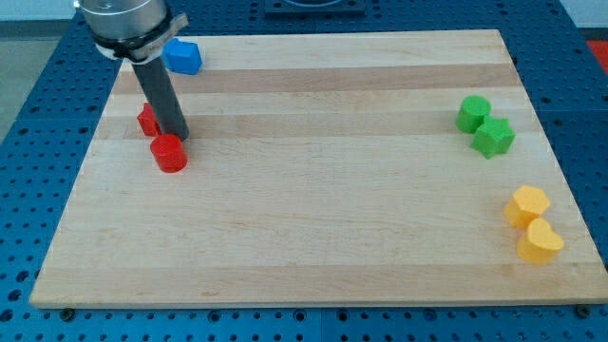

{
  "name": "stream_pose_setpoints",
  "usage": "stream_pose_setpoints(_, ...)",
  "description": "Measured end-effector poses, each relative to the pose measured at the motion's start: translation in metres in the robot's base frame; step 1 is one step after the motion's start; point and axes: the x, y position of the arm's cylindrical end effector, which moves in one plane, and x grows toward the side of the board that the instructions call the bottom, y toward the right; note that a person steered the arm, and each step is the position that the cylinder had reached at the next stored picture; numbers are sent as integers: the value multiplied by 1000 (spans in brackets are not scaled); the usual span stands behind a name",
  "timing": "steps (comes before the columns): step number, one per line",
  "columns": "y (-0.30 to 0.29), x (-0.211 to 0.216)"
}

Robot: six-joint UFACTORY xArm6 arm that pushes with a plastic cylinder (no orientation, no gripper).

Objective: Push the red circle into the red star

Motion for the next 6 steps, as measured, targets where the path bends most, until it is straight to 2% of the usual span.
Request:
stream_pose_setpoints(1, 34, 1)
stream_pose_setpoints(3, 39, 45)
stream_pose_setpoints(4, 32, 58)
stream_pose_setpoints(6, -9, 58)
